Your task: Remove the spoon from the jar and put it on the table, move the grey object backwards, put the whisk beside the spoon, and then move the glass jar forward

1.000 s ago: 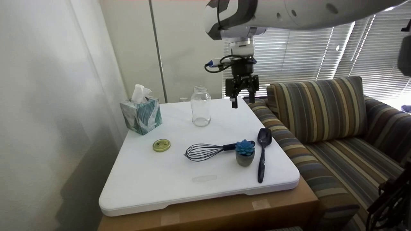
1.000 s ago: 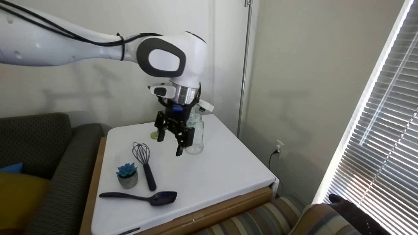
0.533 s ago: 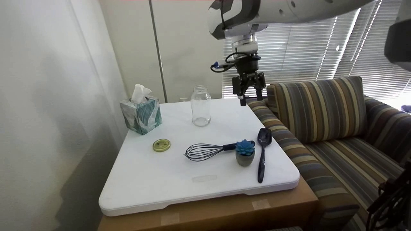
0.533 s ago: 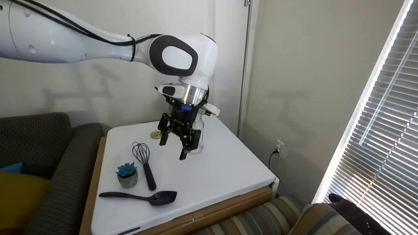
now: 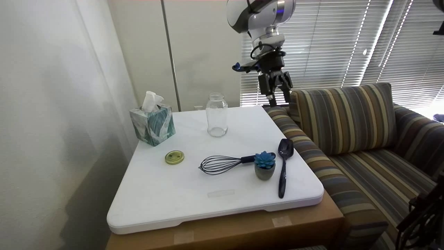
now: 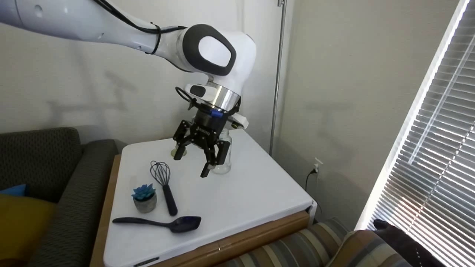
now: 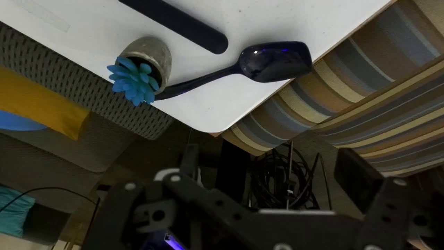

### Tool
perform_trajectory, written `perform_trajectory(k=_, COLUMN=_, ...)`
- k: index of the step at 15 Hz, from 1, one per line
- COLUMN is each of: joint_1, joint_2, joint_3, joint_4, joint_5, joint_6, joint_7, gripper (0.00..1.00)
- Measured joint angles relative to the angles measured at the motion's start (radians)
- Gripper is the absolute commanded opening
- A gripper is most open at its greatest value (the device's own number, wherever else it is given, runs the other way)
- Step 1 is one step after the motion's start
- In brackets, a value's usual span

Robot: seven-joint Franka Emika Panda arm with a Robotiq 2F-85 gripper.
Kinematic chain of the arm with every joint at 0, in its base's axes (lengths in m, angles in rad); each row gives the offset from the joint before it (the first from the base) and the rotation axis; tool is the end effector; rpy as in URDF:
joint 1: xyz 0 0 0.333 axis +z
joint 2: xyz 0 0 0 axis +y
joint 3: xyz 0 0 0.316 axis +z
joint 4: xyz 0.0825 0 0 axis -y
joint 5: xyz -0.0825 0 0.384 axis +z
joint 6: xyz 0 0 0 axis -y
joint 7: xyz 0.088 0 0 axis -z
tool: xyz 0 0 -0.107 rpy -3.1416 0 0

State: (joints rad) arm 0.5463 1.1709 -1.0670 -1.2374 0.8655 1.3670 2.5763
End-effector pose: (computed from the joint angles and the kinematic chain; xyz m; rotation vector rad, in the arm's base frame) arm 0.6813 -0.0509 0.2143 0.0951 -2.6323 -0.1798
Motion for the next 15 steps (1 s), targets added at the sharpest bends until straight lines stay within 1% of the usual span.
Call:
perform_trajectory(k=3, joint_1=-0.011, joint_2=-0.012, joint_3=0.009, joint_4=0.005, joint_5=-0.001, joint_6=-0.003, joint_7=-0.003, gripper=1.0)
perform_trajectory(k=4, joint_1=-0.017, joint_2=-0.022, joint_3=0.038, joint_4=0.005, joint_5=-0.043, joint_6=0.014, joint_7=0.006, gripper=1.0)
perform_trajectory(k=5, joint_1=-0.034, joint_2=-0.045, joint_3=0.093, joint_4=0.009, joint_5=-0.11, joint_6=0.015, joint_7=0.012, gripper=1.0)
perform_trajectory(k=7, joint_1=-0.087, joint_2=-0.096, joint_3=0.226, joint_4=0.031, joint_5=-0.258, joint_6=-0.036, joint_7=0.013, gripper=1.0)
perform_trajectory(k=10, joint_1=-0.207, joint_2=-0.166, joint_3=0.428, joint_4=0.106, joint_5=-0.459, joint_6=-0.188, joint_7=0.014, gripper=1.0)
perform_trajectory(k=13, joint_1=-0.357, joint_2=-0.198, joint_3=0.623, joint_4=0.223, joint_5=-0.587, joint_6=-0.396, joint_7=0.01, gripper=1.0)
perform_trajectory(k=14, joint_1=-0.406, joint_2=-0.196, joint_3=0.679, joint_4=0.265, joint_5=-0.607, joint_6=-0.464, joint_7=0.007, gripper=1.0)
perform_trajectory(k=15, joint_1=-0.443, joint_2=-0.193, joint_3=0.718, joint_4=0.297, joint_5=-0.614, joint_6=-0.506, joint_7=0.007, gripper=1.0)
